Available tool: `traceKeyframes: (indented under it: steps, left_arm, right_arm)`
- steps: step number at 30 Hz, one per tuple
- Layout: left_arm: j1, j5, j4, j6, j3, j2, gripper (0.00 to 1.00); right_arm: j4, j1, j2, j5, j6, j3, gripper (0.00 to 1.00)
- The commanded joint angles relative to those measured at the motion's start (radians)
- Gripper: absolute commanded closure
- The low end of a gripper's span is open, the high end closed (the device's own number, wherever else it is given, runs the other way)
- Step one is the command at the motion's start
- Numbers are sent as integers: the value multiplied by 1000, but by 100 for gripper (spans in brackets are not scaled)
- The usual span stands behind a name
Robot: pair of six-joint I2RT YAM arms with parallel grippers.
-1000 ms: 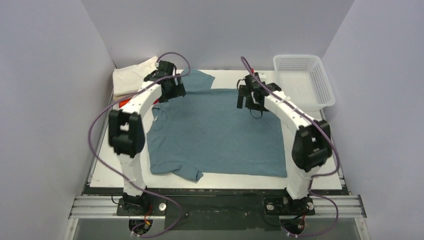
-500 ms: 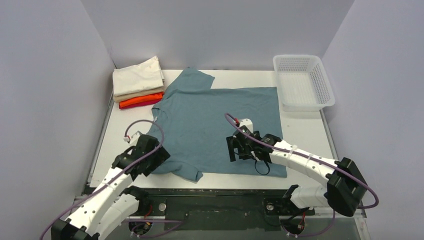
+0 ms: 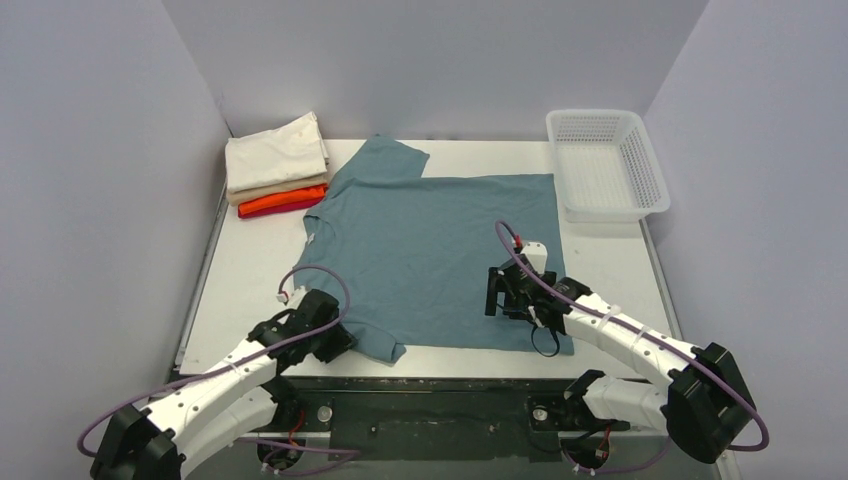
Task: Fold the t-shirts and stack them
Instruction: Flatten out the tshirt
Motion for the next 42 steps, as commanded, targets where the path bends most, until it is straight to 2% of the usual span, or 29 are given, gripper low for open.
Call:
traceKeyframes:
  steps: [1,2,7,11,14,16,17,20,21,22,23,24,26,29,31,34,36,38,42]
  left_arm:
    - [-8,-51,112,-7,26,86,91]
    - [-8,-74,89,1,56,102,100]
    - [-10,-104,81,103,172,112,100]
    - [-8,-78,129,220,352,214,100]
    - [-4,-64,126,289,507,430,100]
    - [13,-48,115,343,646,589,100]
    - [30,-42,103,373,739,721,100]
    - [60,-5,46,438,964,916,100]
    - [65,2,-2,478,1084,1014,95]
    - [64,-4,-25,492,1139,1056,72]
    - [59,-13,-73,523,1240,1123,59]
    - [56,-17,-97,539,1282,1147,38]
    - [43,-36,-146,574,1368,1180,19]
    - [35,-75,-146,590,1341,1119,16]
    - [36,-100,-126,581,1257,1039,15]
    - [50,-109,-64,566,1053,901,15]
    - [99,-72,-9,558,931,842,15]
    - [154,26,78,551,830,803,15]
    - [231,194,250,560,710,783,17]
  right_arm:
    - [2,-26,-3,33,12,-10,12]
    - [2,-37,0,33,11,-11,12]
    - [0,-69,11,24,1,-13,12]
    - [-1,-104,15,-2,-18,-6,12]
    - [0,-150,41,-30,-36,8,12]
    - [-1,-181,63,-54,-47,17,12]
    - [1,-199,72,-60,-55,22,12]
    - [8,-233,118,-80,-67,40,12]
    - [9,-248,124,-83,-75,45,12]
    - [9,-254,134,-89,-76,55,12]
    - [8,-264,137,-91,-81,60,12]
    - [6,-266,143,-96,-83,68,12]
    - [5,-272,144,-100,-88,74,12]
    - [8,-274,146,-101,-87,82,12]
    - [9,-274,150,-100,-83,84,12]
    - [12,-274,152,-97,-81,78,12]
    - [14,-274,156,-93,-80,74,12]
    - [18,-274,158,-91,-78,70,12]
    - [21,-274,168,-74,-75,67,12]
